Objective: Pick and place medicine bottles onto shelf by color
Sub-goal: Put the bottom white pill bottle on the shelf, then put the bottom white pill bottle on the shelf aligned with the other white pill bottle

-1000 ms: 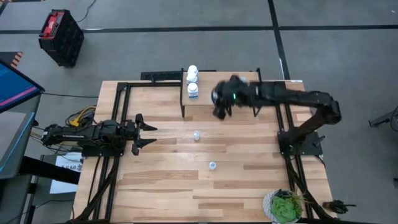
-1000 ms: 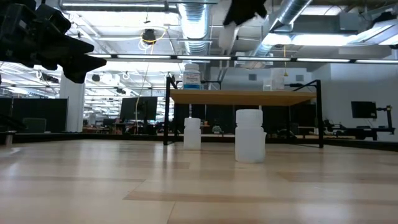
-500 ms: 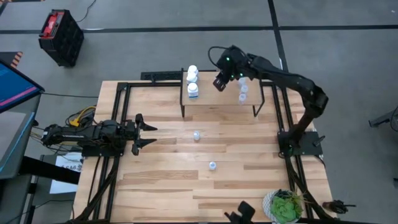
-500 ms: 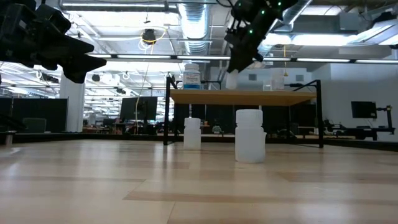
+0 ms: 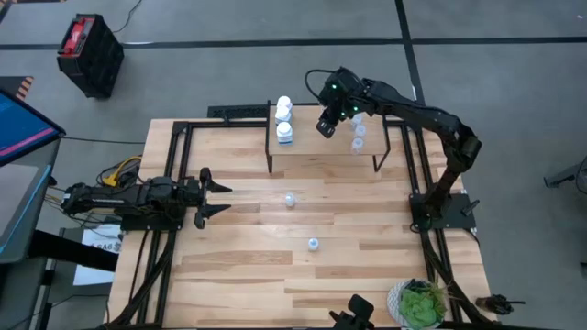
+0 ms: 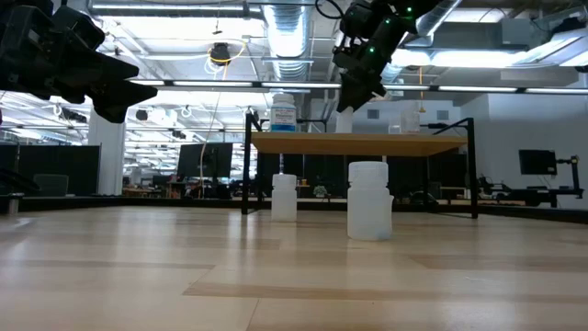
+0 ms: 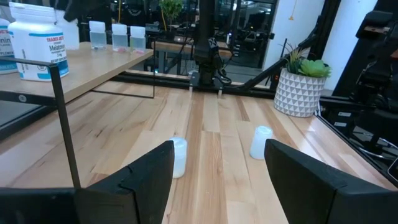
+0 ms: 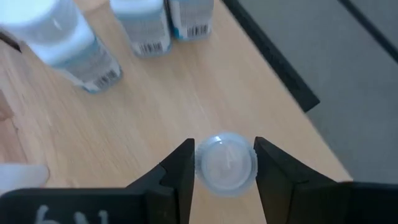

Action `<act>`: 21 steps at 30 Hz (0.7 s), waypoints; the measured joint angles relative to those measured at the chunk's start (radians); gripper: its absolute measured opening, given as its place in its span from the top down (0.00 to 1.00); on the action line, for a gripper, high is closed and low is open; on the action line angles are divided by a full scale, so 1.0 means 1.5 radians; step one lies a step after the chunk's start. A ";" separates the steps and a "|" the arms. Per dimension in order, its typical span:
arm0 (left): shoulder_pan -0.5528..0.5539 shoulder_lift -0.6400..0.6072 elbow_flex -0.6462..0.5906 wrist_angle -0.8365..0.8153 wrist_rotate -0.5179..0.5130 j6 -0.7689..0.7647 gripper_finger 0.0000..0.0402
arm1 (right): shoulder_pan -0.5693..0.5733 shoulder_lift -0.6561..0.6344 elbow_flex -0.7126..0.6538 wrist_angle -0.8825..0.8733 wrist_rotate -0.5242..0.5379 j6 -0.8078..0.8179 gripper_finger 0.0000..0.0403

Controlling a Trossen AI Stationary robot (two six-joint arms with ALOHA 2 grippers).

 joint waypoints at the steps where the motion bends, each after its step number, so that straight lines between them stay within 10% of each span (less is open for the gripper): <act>1: 0.000 0.000 0.000 0.000 0.000 0.000 0.41 | 0.000 0.003 0.000 -0.007 0.000 0.000 0.63; 21: 0.000 0.000 0.000 0.000 0.000 0.000 0.41 | 0.004 0.045 0.018 -0.003 0.008 0.003 0.44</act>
